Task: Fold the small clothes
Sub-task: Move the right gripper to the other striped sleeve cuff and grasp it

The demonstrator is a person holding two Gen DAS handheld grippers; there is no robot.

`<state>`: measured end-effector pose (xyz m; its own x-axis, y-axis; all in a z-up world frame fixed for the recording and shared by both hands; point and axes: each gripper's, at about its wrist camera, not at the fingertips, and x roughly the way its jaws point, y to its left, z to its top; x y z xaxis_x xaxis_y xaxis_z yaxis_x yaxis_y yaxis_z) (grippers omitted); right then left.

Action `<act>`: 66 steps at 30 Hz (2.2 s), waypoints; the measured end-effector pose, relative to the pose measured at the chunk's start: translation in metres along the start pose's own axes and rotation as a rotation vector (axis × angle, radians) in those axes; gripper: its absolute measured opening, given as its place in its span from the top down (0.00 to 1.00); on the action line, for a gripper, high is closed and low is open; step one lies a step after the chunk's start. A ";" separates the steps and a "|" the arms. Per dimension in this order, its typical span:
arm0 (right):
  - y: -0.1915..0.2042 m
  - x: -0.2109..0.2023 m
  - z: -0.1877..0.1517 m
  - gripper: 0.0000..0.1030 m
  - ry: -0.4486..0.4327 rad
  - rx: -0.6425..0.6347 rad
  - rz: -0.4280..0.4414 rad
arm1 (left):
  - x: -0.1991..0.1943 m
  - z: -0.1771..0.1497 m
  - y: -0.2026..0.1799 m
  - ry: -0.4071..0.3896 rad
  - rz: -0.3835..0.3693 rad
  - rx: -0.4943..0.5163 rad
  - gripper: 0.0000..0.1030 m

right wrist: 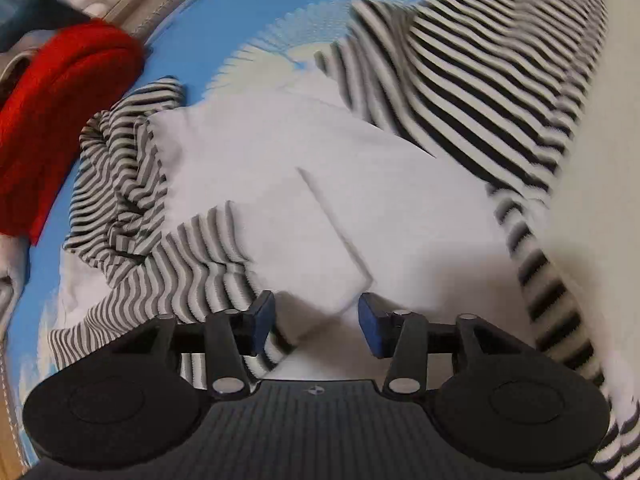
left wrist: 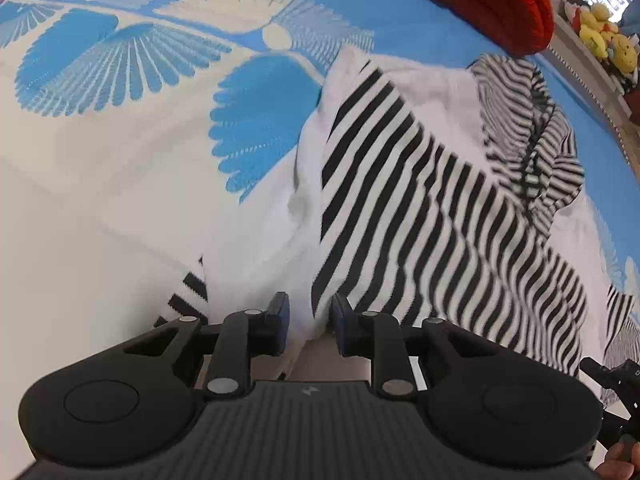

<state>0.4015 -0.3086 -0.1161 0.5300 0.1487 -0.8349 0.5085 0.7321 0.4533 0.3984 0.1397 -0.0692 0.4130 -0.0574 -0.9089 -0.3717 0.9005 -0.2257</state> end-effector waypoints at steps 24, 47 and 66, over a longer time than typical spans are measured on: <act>-0.026 -0.049 0.031 0.51 -0.102 -0.152 -0.061 | -0.010 -0.041 -0.096 -0.048 -0.051 0.273 0.68; -0.166 -0.091 0.124 0.60 -0.253 0.090 -0.085 | -0.007 -0.054 -0.119 -0.064 -0.055 0.364 0.67; -0.230 -0.056 0.151 0.60 -0.325 0.370 -0.042 | -0.005 -0.045 -0.111 -0.036 -0.088 0.322 0.65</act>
<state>0.3577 -0.5857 -0.1260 0.6580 -0.1339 -0.7410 0.7096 0.4394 0.5508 0.4001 0.0205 -0.0559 0.4631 -0.1309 -0.8766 -0.0535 0.9831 -0.1750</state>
